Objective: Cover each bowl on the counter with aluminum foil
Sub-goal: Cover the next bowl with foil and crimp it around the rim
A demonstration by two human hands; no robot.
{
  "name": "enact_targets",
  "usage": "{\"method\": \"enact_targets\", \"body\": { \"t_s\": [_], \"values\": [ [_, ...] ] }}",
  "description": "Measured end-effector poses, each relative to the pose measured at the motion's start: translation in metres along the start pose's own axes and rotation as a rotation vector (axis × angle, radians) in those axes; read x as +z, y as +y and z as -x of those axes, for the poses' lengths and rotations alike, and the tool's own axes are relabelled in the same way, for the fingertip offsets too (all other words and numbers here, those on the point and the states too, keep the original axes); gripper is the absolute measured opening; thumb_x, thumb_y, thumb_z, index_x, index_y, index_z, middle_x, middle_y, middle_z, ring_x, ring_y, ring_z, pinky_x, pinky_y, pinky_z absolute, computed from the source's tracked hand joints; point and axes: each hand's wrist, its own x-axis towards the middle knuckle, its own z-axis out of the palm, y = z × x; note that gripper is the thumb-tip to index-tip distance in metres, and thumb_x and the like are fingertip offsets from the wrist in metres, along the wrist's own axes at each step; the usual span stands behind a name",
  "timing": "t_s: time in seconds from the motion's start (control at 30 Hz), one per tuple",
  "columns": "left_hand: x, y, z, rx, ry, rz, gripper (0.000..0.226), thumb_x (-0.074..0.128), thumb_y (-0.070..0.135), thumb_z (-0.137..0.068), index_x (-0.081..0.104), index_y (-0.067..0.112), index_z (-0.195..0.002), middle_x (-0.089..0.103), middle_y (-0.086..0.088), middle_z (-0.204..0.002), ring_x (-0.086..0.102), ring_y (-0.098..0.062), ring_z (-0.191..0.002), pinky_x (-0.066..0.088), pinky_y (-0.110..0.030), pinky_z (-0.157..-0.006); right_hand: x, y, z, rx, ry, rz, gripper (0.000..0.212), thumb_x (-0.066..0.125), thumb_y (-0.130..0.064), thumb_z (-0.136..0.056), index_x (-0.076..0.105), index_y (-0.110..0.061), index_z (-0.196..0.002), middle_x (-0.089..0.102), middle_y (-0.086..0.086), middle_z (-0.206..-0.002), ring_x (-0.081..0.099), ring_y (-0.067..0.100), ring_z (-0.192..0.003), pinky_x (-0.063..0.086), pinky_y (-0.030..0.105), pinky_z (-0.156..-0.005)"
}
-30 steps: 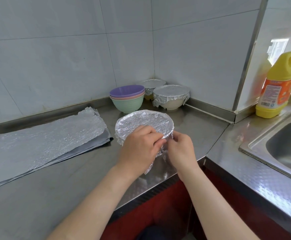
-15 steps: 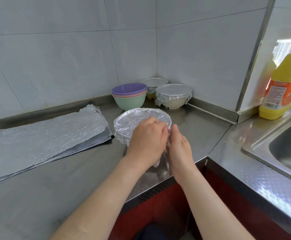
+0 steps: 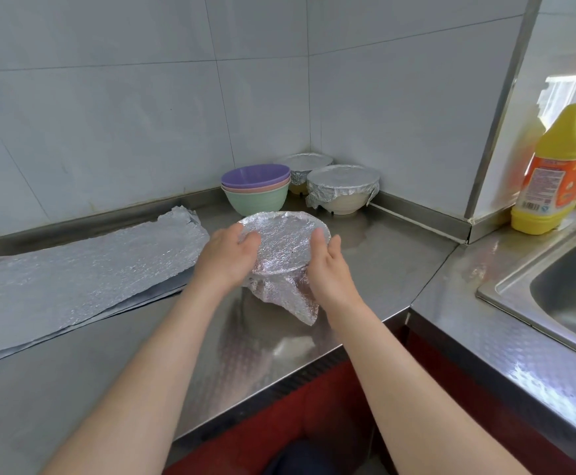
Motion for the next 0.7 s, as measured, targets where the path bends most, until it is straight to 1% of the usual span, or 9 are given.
{"method": "enact_targets", "body": {
  "t_s": [0.1,0.2,0.23,0.3,0.37,0.43,0.53,0.63,0.7],
  "values": [
    [-0.008,0.006,0.009,-0.024,-0.076,-0.072,0.042,0.030,0.046,-0.097,0.054,0.012,-0.093,0.059,-0.013,-0.105,0.052,-0.030,-0.107,0.038,-0.037,-0.082,-0.018,-0.003,-0.008,0.044,-0.048,0.030,0.075,0.022,-0.064,-0.096,0.010,-0.019,-0.156,0.007,-0.007,-0.162,0.015,0.017,-0.147,0.014,0.036,-0.118],
    [-0.019,0.016,0.028,-0.006,-0.114,-0.225,0.055,0.024,0.053,-0.100,0.061,0.012,-0.102,0.062,-0.005,-0.104,0.054,-0.025,-0.100,0.041,-0.035,-0.087,-0.041,0.000,-0.013,0.078,-0.102,-0.021,0.093,0.038,-0.083,-0.078,0.025,-0.029,-0.152,0.025,-0.014,-0.157,0.034,0.015,-0.140,0.024,0.046,-0.117],
    [-0.021,0.016,0.034,0.026,-0.082,-0.332,0.057,0.023,0.055,-0.099,0.062,0.014,-0.099,0.063,-0.004,-0.100,0.055,-0.026,-0.097,0.042,-0.035,-0.084,-0.050,0.001,-0.012,0.068,-0.118,-0.049,0.088,0.044,-0.077,-0.081,0.024,-0.031,-0.153,0.027,-0.018,-0.155,0.035,0.012,-0.139,0.026,0.046,-0.116],
    [-0.023,0.011,0.044,0.161,0.079,-0.512,0.050,0.027,0.054,-0.098,0.064,0.022,-0.089,0.063,0.000,-0.094,0.055,-0.027,-0.097,0.043,-0.034,-0.077,-0.065,0.004,-0.005,0.048,-0.127,-0.111,0.064,0.050,-0.046,-0.096,0.022,-0.033,-0.153,0.031,-0.021,-0.148,0.038,0.008,-0.134,0.029,0.043,-0.115],
    [-0.017,0.005,0.048,0.395,0.235,-0.346,0.029,0.046,0.043,-0.096,0.070,0.030,-0.088,0.063,0.007,-0.096,0.053,-0.021,-0.096,0.042,-0.031,-0.077,-0.077,0.016,0.003,0.029,-0.152,-0.137,0.062,0.054,-0.021,-0.095,0.028,-0.034,-0.150,0.034,-0.020,-0.146,0.044,0.003,-0.127,0.035,0.041,-0.112],
    [-0.005,0.005,0.049,0.591,0.221,-0.096,0.012,0.064,0.030,-0.090,0.075,0.027,-0.094,0.061,0.010,-0.094,0.051,-0.012,-0.092,0.038,-0.022,-0.078,-0.075,0.023,0.010,0.006,-0.216,-0.111,0.070,0.060,-0.017,-0.084,0.036,-0.035,-0.147,0.038,-0.023,-0.146,0.046,0.002,-0.126,0.038,0.041,-0.109],
    [0.017,0.007,0.050,0.683,0.156,-0.061,0.022,0.068,0.037,-0.084,0.076,0.024,-0.098,0.057,0.011,-0.088,0.050,-0.010,-0.088,0.039,-0.022,-0.079,-0.064,0.031,0.013,-0.094,-0.230,-0.004,0.076,0.060,-0.018,-0.068,0.043,-0.034,-0.141,0.053,-0.018,-0.138,0.055,0.007,-0.121,0.042,0.043,-0.106],
    [0.028,0.010,0.048,0.696,0.175,-0.050,0.025,0.065,0.039,-0.082,0.076,0.023,-0.096,0.058,0.012,-0.084,0.050,-0.008,-0.085,0.042,-0.024,-0.075,-0.056,0.033,0.012,-0.171,-0.149,0.053,0.062,0.056,-0.005,-0.081,0.049,-0.032,-0.137,0.065,-0.013,-0.122,0.065,0.015,-0.099,0.049,0.047,-0.095],
    [0.032,0.012,0.046,0.705,0.197,-0.043,0.020,0.068,0.033,-0.081,0.076,0.022,-0.096,0.058,0.011,-0.082,0.049,-0.007,-0.084,0.038,-0.021,-0.075,-0.051,0.033,0.010,-0.193,-0.063,0.090,0.053,0.051,0.001,-0.084,0.059,-0.032,-0.125,0.070,-0.012,-0.110,0.066,0.020,-0.097,0.049,0.047,-0.092]
  ]
}}
